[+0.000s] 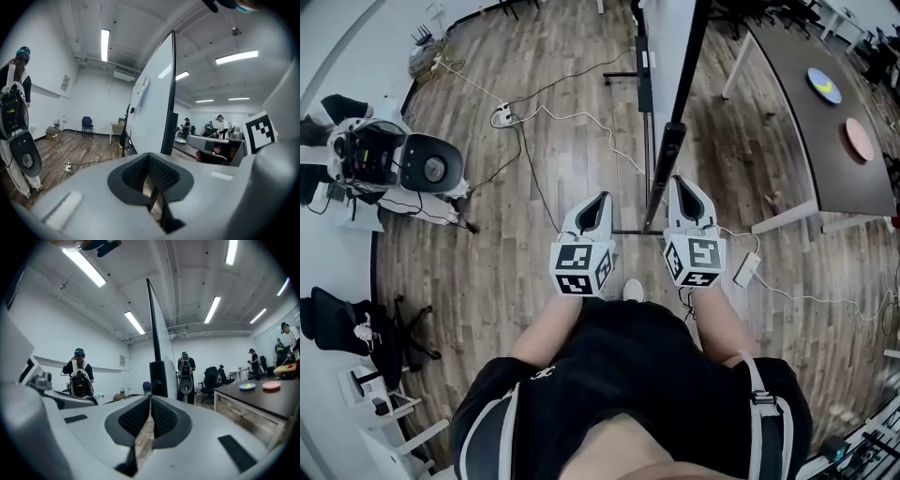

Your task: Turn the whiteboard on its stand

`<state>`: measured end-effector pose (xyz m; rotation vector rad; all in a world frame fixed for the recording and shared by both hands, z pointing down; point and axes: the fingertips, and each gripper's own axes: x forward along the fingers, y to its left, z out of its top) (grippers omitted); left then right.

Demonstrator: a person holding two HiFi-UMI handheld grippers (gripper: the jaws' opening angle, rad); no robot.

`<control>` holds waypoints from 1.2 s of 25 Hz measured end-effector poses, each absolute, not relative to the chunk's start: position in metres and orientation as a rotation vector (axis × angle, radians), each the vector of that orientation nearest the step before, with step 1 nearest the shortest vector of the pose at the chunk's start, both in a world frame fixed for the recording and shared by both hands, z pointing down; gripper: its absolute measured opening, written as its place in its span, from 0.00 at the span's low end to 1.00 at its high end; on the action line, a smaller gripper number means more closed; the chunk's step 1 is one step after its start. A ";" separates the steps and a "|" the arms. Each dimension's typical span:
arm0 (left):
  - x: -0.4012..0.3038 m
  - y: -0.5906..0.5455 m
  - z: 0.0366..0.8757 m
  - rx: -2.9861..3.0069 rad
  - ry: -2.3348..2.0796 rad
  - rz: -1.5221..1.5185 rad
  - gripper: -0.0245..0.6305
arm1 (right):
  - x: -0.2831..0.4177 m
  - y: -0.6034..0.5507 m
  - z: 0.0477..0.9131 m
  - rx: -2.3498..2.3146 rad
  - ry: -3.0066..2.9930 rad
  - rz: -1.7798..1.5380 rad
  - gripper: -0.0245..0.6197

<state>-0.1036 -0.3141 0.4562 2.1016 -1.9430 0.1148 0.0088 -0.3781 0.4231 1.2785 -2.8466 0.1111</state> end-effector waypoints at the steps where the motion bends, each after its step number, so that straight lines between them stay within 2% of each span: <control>1: -0.104 -0.319 0.458 2.111 -1.927 0.118 0.05 | 0.007 -0.380 0.424 1.275 -2.847 0.110 0.05; 2: -0.104 -0.324 0.459 2.122 -1.910 0.123 0.05 | 0.005 -0.383 0.426 1.275 -2.845 0.115 0.06; 5: -0.104 -0.336 0.460 2.178 -1.856 0.142 0.05 | 0.003 -0.390 0.431 1.315 -2.822 0.137 0.19; 9: -0.116 -0.346 0.451 2.241 -1.816 0.140 0.05 | -0.002 -0.398 0.434 1.407 -2.768 0.145 0.23; 15: -0.133 -0.354 0.453 2.264 -1.781 0.151 0.05 | -0.008 -0.423 0.446 1.490 -2.672 0.141 0.36; 26: -0.164 -0.368 0.453 2.265 -1.783 0.144 0.05 | -0.023 -0.458 0.466 1.542 -2.555 0.172 0.38; 30: -0.168 -0.369 0.451 2.268 -1.786 0.130 0.05 | -0.022 -0.461 0.469 1.564 -2.489 0.086 0.35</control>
